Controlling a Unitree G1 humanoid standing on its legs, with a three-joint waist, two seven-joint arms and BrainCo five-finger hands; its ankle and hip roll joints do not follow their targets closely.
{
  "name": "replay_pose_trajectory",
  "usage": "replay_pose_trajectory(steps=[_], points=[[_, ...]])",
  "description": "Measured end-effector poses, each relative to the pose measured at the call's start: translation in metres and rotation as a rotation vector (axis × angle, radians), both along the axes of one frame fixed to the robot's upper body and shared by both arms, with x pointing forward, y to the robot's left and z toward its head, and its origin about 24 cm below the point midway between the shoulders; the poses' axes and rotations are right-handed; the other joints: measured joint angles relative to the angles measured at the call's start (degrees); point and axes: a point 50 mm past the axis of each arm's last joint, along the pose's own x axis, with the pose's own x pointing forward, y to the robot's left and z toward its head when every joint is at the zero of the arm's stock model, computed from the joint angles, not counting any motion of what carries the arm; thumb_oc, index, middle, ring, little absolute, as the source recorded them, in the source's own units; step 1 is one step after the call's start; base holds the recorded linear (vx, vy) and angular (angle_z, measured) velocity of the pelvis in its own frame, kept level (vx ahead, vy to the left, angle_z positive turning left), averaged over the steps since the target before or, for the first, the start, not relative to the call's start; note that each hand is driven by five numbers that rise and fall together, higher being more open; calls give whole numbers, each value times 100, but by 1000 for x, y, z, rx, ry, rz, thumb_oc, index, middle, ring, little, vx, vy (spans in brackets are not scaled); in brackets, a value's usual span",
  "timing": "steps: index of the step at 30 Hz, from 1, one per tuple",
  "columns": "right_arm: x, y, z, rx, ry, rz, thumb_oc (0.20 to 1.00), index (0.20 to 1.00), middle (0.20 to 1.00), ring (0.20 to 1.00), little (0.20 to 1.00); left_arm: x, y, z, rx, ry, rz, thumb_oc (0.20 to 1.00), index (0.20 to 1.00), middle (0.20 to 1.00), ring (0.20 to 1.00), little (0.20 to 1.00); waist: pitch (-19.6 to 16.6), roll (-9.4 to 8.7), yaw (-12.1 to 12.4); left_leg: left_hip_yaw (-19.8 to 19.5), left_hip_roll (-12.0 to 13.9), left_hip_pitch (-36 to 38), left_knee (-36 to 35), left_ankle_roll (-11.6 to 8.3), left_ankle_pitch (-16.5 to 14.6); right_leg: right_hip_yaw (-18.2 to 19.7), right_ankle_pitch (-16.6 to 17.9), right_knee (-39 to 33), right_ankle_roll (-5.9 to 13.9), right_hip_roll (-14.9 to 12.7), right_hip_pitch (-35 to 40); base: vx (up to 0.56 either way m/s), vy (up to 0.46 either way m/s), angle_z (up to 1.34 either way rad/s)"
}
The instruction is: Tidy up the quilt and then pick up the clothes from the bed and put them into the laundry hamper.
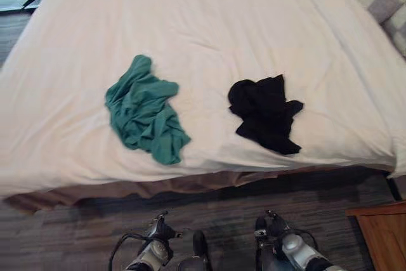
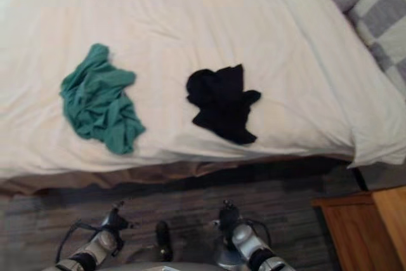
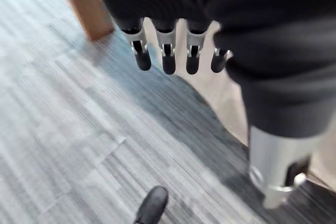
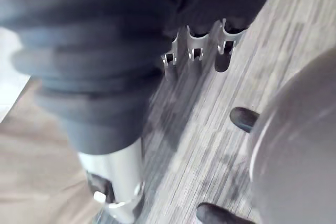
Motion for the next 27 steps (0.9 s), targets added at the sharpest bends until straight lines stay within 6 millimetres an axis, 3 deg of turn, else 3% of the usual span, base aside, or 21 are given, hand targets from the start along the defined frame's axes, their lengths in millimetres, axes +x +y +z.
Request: replay_pose_trajectory(steps=[1, 2, 3, 5, 7, 9, 10, 11, 12, 14, 16, 18, 20, 21, 24, 27], points=[[0, 1, 0, -3, 0, 8, 1000, 1000, 1000, 1000, 1000, -2, 2, -1, 7, 9, 4, 1000, 1000, 1000, 1000, 1000, 25, -24, -3, -113, -74, -35, 0, 6, 18, 133, -31, -118, -60, 209, 40, 77, 35, 97], [0, 1, -1, -7, 4, 10, 1000, 1000, 1000, 1000, 1000, -7, 4, -2, 12, 24, 9, 1000, 1000, 1000, 1000, 1000, 30, -129, 24, -214, -242, -41, -5, 7, 17, 167, 64, -349, -200, 261, 77, 127, -3, 77], [0, -2, -1, -15, 7, 3, 1000, 1000, 1000, 1000, 1000, -11, 4, -4, 13, 38, 13, 1000, 1000, 1000, 1000, 1000, 46, -82, 2, -276, -273, -36, -12, 3, 7, 171, 164, -406, -320, 246, 149, 154, 1, 56], [-3, -10, -3, -9, 28, -58, 1000, 1000, 1000, 1000, 1000, -24, 1, -9, 6, 76, 15, 1000, 1000, 1000, 1000, 1000, 47, -41, 6, -245, -298, 27, 2, -51, 1, 162, 354, -814, -309, 214, 422, 92, 18, 12], [-6, -22, -4, -10, 33, -141, 1000, 1000, 1000, 1000, 1000, -24, 0, -9, 2, 74, 14, 1000, 1000, 1000, 1000, 1000, 67, -48, -12, -214, -304, 116, 74, -133, 34, 234, 374, -937, -372, 206, 544, 25, 32, -13], [-7, -28, -6, -13, 56, -196, 1000, 1000, 1000, 1000, 1000, 0, 0, -1, 8, 12, 3, 1000, 1000, 1000, 1000, 1000, 203, -406, -15, -226, -480, -578, 1448, -378, -68, 292, 282, -935, -471, -101, 583, 57, 101, -10], [-6, -36, -7, -43, 67, -208, 1000, 1000, 1000, 1000, 1000, 13, -4, 4, 2, -23, -16, 1000, 1000, 1000, 1000, 1000, 259, -550, -2, -223, -478, -995, 2159, -689, -150, 328, 323, -910, -487, -306, 623, 159, 190, -18], [-6, -37, -7, -53, 65, -215, 1000, 1000, 1000, 1000, 1000, 14, -6, 4, -6, -27, -13, 1000, 1000, 1000, 1000, 1000, 271, -524, -25, -211, -376, -1006, 1898, -644, -226, 299, 309, -942, -483, -314, 635, 172, 197, -26], [-11, -47, -8, -78, 77, -241, 1000, 1000, 1000, 1000, 1000, 20, -12, 6, -18, -44, -21, 1000, 1000, 1000, 1000, 1000, 271, -457, -49, -150, -91, -850, 1165, -614, -167, 308, 281, -941, -423, -250, 677, 248, 290, -11], [-24, -59, -12, -78, 111, -320, 1000, 1000, 1000, 1000, 1000, 23, -22, 7, -45, -62, -32, 1000, 1000, 1000, 1000, 1000, 267, -336, -199, -57, 222, -565, 333, -537, 18, 293, 273, -910, -327, -179, 808, 210, 243, -7], [-31, -64, -14, -64, 127, -383, 1000, 1000, 1000, 1000, 1000, 18, -25, 4, -57, -53, -24, 1000, 1000, 1000, 1000, 1000, 224, -249, -307, 47, 309, -318, -26, -497, 195, 298, 236, -910, -258, -188, 906, 63, 72, -13], [-45, -73, -18, -72, 161, -430, 1000, 1000, 1000, 1000, 1000, 14, -31, 1, -70, -32, -14, 1000, 1000, 1000, 1000, 1000, 123, -10, -447, 52, 329, -63, -15, -398, 370, 359, 115, -907, -57, -157, 1009, 113, 94, -14], [-56, -73, -21, -50, 178, -496, 1000, 1000, 1000, 1000, 1000, 9, -26, -1, -73, -31, 42, 1000, 1000, 1000, 1000, 1000, 82, -133, -462, 86, 123, 71, -11, -265, 363, 316, 164, -907, 17, -336, 1100, 104, 58, 0], [-60, -73, -22, -36, 183, -532, 1000, 1000, 1000, 1000, 1000, 6, -21, -1, -71, -30, 85, 1000, 1000, 1000, 1000, 1000, 44, -182, -460, 94, 50, 108, -11, -220, 332, 313, 165, -908, 18, -401, 1135, 51, -2, -1], [-68, -71, -24, -8, 179, -618, 1000, 1000, 1000, 1000, 1000, -11, 19, -1, 4, -34, 306, 1000, 1000, 1000, 1000, 1000, -106, -344, -414, 94, -102, 115, -12, -92, 222, 313, 149, -942, 47, -609, 1093, 82, -11, -1], [-70, -83, -19, 23, 108, -779, 1000, 1000, 1000, 1000, 1000, -39, 53, 1, 50, -46, 533, 1000, 1000, 1000, 1000, 1000, -171, -435, -405, 176, -179, 132, -19, -91, 193, 323, 68, -941, 236, -690, 1084, 90, 4, -13]])
